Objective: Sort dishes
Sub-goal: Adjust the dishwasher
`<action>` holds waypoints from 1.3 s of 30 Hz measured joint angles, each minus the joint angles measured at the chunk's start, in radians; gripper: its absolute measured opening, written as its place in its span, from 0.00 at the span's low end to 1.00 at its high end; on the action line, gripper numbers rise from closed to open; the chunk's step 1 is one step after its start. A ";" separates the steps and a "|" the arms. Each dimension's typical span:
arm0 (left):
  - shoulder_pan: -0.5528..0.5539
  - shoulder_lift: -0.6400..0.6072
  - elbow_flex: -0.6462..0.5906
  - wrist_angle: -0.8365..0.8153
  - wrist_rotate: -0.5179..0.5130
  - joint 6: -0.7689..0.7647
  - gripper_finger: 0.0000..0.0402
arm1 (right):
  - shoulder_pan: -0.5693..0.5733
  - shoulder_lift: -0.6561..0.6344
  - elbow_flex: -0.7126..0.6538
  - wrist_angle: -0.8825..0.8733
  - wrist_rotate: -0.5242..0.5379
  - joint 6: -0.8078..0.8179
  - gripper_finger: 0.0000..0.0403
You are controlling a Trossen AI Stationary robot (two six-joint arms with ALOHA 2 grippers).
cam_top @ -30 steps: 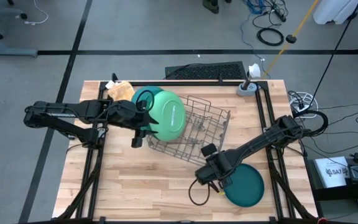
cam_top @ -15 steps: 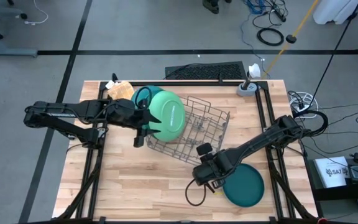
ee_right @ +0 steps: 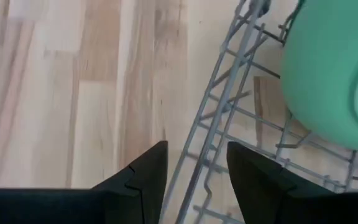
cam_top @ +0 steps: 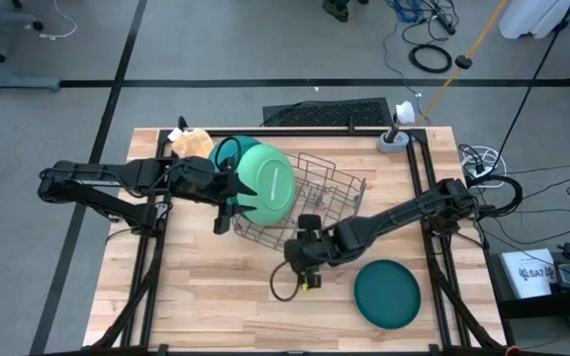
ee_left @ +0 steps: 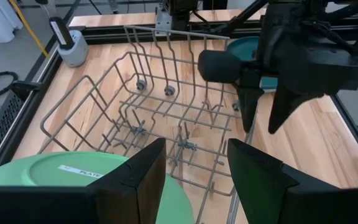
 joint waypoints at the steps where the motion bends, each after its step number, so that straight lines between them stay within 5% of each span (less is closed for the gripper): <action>1: 0.000 0.000 0.000 0.000 0.000 0.000 0.45 | -0.009 0.000 0.000 0.015 -0.003 0.016 0.40; 16: 0.000 0.000 0.000 -0.004 -0.001 0.000 0.45 | -0.060 0.082 0.000 0.030 -0.136 0.039 0.38; 29: 0.000 0.000 0.000 -0.005 -0.003 0.000 0.45 | -0.060 0.082 0.000 0.004 -0.120 -0.100 0.04; 39: 0.000 0.000 0.000 -0.005 -0.003 0.000 0.45 | -0.048 0.082 0.000 -0.017 -0.182 -0.215 0.04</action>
